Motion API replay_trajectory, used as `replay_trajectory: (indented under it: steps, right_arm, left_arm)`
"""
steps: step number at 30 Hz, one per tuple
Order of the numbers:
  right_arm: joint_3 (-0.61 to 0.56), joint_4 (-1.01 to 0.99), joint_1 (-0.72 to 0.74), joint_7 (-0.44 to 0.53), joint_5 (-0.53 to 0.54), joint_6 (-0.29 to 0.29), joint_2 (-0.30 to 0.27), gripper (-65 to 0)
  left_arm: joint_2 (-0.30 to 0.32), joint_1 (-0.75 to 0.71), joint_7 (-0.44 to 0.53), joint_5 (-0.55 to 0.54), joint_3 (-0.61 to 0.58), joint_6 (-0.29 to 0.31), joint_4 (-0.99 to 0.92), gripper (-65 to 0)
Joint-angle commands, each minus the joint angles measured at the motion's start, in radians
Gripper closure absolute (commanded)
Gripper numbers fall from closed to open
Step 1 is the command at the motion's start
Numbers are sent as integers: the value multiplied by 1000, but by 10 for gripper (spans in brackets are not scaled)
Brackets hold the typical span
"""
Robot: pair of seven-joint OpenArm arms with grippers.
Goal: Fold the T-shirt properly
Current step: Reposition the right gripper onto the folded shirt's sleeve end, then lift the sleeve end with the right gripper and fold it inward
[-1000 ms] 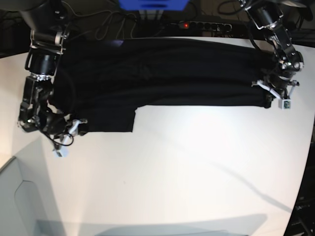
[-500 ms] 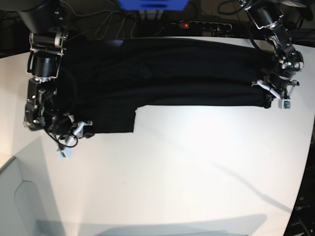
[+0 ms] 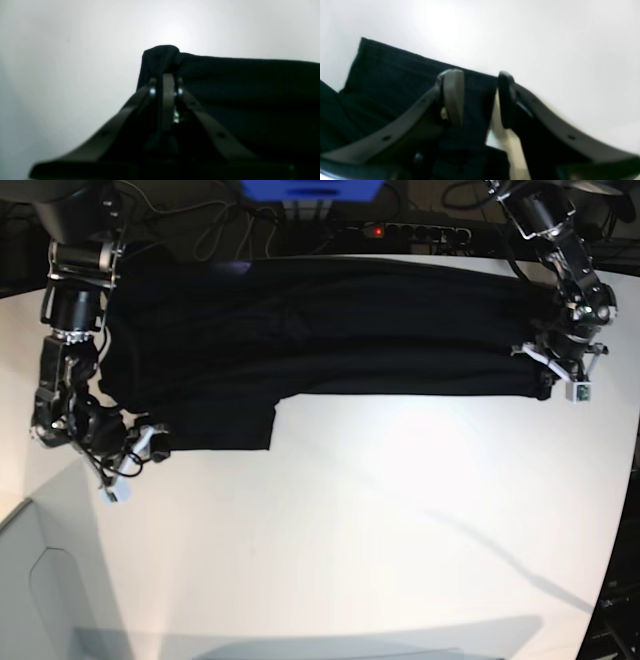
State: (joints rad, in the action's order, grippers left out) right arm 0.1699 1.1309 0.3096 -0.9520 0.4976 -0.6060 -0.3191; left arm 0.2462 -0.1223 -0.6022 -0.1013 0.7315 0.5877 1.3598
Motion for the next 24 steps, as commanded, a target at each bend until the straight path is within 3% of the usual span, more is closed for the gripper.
replay_trajectory:
  steps: [1, 7, 24]
  right_arm:
    - [4, -10, 20, 28, 14, 10, -13, -236]
    - [3, -107, 15, 78, 14, 10, -27, -236]
    - [-7, -101, -28, 41, 19, 7, -5, -235]
  left_arm:
    - [15, 5, 6, -7, 7, -5, 14, -4]
    - [15, -6, 8, -11, 7, -5, 14, -4]
    - [15, -7, 8, -11, 7, -5, 14, -4]
